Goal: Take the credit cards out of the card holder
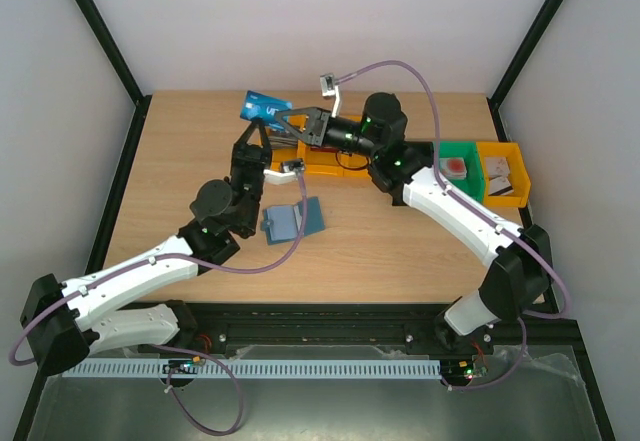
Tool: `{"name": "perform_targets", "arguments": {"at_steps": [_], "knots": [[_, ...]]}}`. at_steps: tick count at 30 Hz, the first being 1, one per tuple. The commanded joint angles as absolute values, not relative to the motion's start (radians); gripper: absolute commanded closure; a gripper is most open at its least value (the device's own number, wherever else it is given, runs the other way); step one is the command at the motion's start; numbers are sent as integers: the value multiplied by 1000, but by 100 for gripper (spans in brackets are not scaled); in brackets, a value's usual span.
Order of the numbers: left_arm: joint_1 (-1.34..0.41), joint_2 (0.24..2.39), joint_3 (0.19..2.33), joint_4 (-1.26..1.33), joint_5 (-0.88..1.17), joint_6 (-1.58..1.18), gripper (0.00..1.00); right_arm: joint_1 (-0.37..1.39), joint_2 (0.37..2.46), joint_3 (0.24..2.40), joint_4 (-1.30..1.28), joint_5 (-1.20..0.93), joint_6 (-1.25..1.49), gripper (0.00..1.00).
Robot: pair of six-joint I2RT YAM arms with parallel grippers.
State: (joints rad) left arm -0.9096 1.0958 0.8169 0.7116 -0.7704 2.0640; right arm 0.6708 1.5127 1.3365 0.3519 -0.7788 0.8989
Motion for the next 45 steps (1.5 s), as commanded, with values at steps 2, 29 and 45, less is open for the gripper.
{"name": "perform_targets", "arguments": {"at_steps": [2, 29, 45], "knots": [[-914, 1089, 835, 652, -833, 2003, 57, 640, 1513, 1397, 288, -758, 888, 98], [-111, 1399, 1139, -673, 68, 214, 1, 106, 2036, 1792, -576, -615, 378, 98], [-107, 1409, 1100, -657, 88, 221, 1, 125, 2214, 1892, -526, -694, 439, 98]]}}
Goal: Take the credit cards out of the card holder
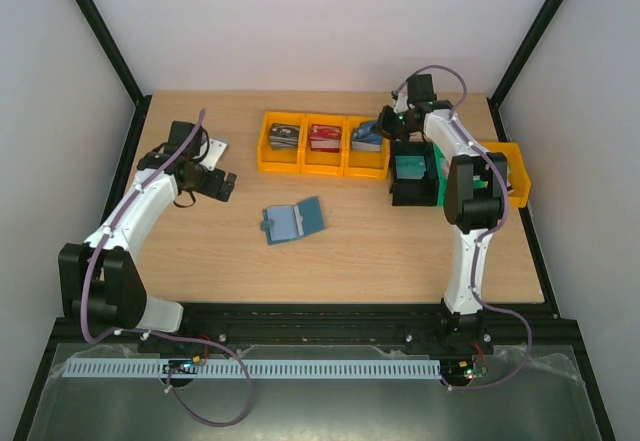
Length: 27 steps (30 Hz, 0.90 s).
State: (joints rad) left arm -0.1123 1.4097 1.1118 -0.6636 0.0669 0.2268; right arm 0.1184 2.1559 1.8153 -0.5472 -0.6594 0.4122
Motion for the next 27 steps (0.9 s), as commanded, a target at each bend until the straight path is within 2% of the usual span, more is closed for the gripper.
{"name": "perform_targets", "arguments": {"at_steps": [1, 9, 16, 21, 25, 27], "knots": [[-107, 1410, 1100, -655, 81, 221, 1, 127, 2226, 1905, -526, -695, 442, 98], [-107, 1416, 1098, -653, 80, 224, 1, 127, 2297, 1976, -525, -718, 459, 98], [-107, 1427, 1098, -650, 76, 227, 1, 126, 2335, 2038, -578, -652, 441, 97], [-107, 1426, 1095, -649, 78, 231, 1, 127, 2335, 2059, -606, -576, 428, 91], [-107, 1419, 1091, -649, 82, 231, 1, 127, 2330, 2083, -639, -464, 415, 77], [-107, 1418, 1091, -649, 86, 230, 1, 127, 2325, 2101, -654, -411, 405, 74]]}}
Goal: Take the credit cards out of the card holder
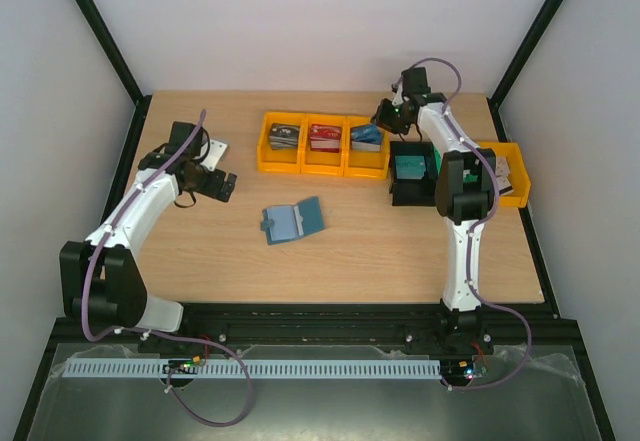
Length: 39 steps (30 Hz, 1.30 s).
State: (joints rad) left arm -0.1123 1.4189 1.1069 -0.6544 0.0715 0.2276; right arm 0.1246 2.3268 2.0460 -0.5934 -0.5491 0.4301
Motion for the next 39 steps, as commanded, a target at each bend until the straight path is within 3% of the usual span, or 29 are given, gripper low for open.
{"name": "perform_targets", "arguments": {"at_steps": [1, 10, 21, 30, 39], "knots": [[-107, 1417, 1091, -649, 88, 230, 1, 126, 2323, 2120, -664, -380, 398, 74], [-107, 1419, 1086, -648, 104, 232, 1, 155, 2264, 2178, -764, -237, 327, 71], [-107, 1395, 1051, -637, 163, 223, 1, 264, 2023, 1902, -730, -202, 295, 69], [-107, 1382, 973, -532, 502, 42, 1, 512, 1802, 1478, -525, -306, 400, 64], [-70, 1364, 775, -328, 659, -167, 1, 736, 1871, 1407, -457, -316, 480, 61]]}}
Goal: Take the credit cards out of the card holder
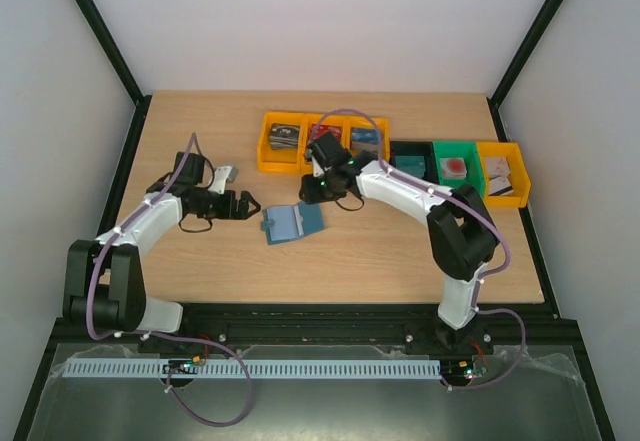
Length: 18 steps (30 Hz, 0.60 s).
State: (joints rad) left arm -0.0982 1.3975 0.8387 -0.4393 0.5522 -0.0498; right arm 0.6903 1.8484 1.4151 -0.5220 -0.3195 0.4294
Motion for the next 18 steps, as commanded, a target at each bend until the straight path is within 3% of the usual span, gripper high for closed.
{"name": "perform_targets", "arguments": {"at_steps": [1, 7, 13, 18], "knots": [[-59, 1364, 767, -317, 663, -180, 1, 753, 1875, 1402, -444, -313, 491, 61], [46, 1376, 754, -296, 661, -230, 1, 861, 1930, 1399, -404, -236, 542, 57], [104, 1374, 738, -284, 674, -242, 1, 913, 2028, 1463, -476, -94, 523, 42], [109, 1368, 725, -266, 686, -242, 1, 944, 2105, 1526, -518, -61, 497, 39]]}}
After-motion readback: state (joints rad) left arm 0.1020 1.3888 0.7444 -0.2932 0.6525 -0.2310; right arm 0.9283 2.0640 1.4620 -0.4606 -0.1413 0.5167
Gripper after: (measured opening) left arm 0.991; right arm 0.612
